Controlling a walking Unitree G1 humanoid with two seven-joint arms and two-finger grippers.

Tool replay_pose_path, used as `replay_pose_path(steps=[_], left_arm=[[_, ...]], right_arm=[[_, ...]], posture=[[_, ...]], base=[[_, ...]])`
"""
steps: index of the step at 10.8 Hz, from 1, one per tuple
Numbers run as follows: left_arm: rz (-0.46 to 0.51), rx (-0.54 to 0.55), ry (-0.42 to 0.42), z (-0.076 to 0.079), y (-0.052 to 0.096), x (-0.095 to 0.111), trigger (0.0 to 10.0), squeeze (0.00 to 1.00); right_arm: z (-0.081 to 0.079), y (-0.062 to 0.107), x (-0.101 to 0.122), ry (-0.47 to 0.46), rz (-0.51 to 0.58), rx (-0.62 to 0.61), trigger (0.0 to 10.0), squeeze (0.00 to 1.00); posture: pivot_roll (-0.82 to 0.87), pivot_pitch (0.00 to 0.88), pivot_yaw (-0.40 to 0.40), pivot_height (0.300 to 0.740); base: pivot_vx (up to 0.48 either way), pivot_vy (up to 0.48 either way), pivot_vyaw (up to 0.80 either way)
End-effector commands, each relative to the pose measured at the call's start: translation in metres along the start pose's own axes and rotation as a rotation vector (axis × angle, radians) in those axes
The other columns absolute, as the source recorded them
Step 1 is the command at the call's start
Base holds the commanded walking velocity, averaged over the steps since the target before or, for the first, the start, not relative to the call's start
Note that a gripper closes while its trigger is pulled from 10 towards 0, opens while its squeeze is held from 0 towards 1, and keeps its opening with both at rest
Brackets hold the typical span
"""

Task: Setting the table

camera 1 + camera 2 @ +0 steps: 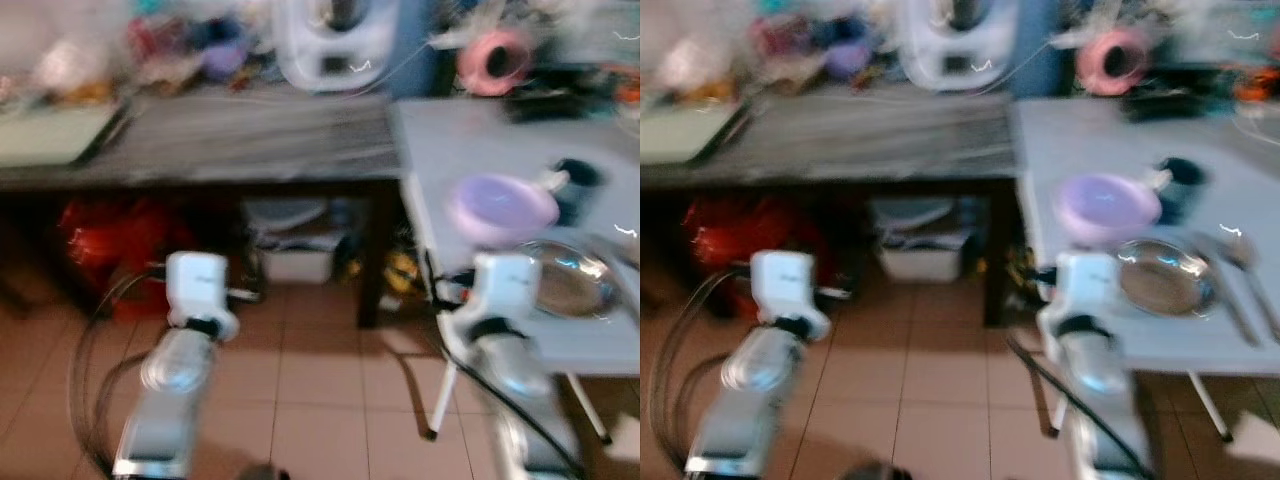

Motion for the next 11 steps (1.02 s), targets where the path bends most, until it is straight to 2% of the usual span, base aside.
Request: replay_pose_path(steps=[1, 8, 9, 11], left_arm=[[0.007, -0.005, 0.001, 0.0027, -0.001, 0.0026, 10.0, 0.0], [-0.009, 0.007, -0.001, 0.0009, -0.0008, 0.0001, 10.0, 0.0], [-0.024, 0.007, -0.019, 0.0006, -0.0002, -0.0022, 10.0, 0.0], [-0.042, 0.006, -0.04, 0.0004, -0.0015, -0.0047, 10.0, 0.0]], right_arm=[[0.0052, 0.001, 0.0008, 0.005, 0.001, -0.012, 10.0, 0.0], [0.0062, 0.0032, 0.002, 0.006, 0.0, -0.01, 10.0, 0.0], [0.0057, 0.0029, 0.0024, 0.009, 0.001, -0.008, 10.0, 0.0], [0.0045, 0.0012, 0.0034, 0.015, 0.005, -0.004, 10.0, 0.0]], posture=[[-0.03, 0.0, 0.042, 0.74], [-0.04, 0.0, 0.033, 0.74], [-0.04, 0.0, 0.034, 0.74], [-0.04, 0.0, 0.033, 0.74]], base=[[0.0, -0.255, 0.0], [0.0, -0.468, 0.0], [0.289, -0.379, 0.0], [0.42, 0.0, 0.0]])
Point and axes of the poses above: a point about 5 cm out from each wrist's last joint towards the gripper, its own y axis pointing back from the gripper into the wrist, its own x axis along the axis of the wrist's last joint, z = x × y, the point moved 1 cm from there along -y, pointing out of the wrist towards the gripper, and after that the axes turned 13 degrees about -y, right-handed, at the moved point
